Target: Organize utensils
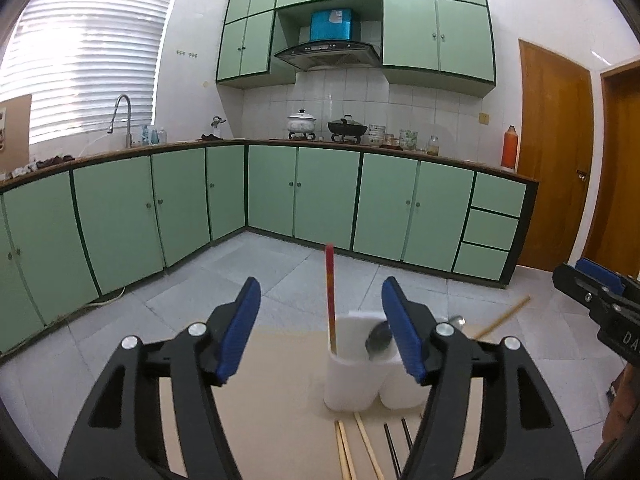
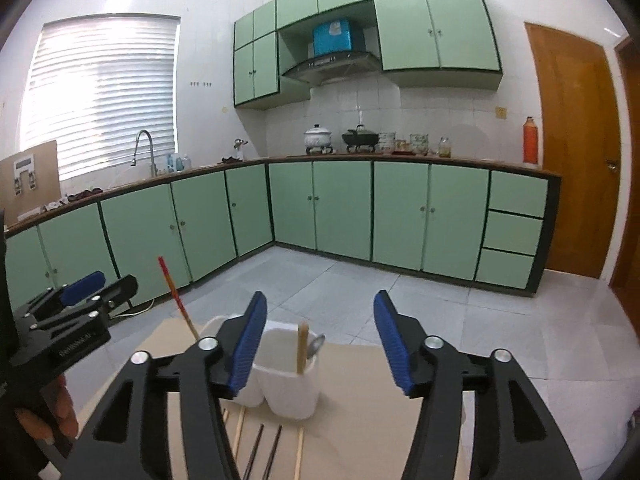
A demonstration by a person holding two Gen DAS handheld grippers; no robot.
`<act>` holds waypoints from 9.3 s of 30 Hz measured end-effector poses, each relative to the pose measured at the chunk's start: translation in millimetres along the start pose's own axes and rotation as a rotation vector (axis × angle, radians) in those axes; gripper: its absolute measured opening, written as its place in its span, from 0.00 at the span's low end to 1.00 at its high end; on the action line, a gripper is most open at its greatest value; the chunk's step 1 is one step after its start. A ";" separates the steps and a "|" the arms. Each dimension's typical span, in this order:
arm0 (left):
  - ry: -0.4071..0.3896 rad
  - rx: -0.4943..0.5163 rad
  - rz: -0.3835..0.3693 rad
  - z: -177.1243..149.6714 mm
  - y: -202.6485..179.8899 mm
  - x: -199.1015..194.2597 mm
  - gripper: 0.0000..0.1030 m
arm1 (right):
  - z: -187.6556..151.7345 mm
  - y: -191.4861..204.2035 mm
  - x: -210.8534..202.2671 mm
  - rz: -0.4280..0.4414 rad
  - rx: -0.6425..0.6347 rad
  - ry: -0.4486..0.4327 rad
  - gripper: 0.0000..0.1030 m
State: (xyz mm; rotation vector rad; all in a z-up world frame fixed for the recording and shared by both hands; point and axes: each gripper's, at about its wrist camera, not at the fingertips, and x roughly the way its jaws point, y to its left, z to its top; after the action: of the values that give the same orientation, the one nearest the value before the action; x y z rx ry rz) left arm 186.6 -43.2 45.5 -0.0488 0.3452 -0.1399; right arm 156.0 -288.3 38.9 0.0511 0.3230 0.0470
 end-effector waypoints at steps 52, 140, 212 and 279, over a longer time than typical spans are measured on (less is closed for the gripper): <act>0.449 0.000 0.000 -199.7 -6.2 -47.8 0.57 | -210.6 15.2 -41.3 -0.002 0.032 0.423 0.34; 0.544 0.014 0.013 -206.8 -14.0 -28.2 0.05 | -217.3 15.3 -21.7 0.010 0.089 0.518 0.05; 0.550 -0.010 -0.026 -210.2 33.8 -53.5 0.22 | -208.9 5.7 -24.4 -0.007 0.069 0.492 0.05; 0.105 -0.020 -0.143 -34.1 -10.6 -99.6 0.06 | -165.0 -34.1 0.3 -0.001 0.131 0.572 0.05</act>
State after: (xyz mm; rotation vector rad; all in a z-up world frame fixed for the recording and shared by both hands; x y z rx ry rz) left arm 80.8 -40.1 47.4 -0.0861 0.4478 -0.2811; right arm 105.0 -315.3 -119.4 0.1680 0.8984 0.0386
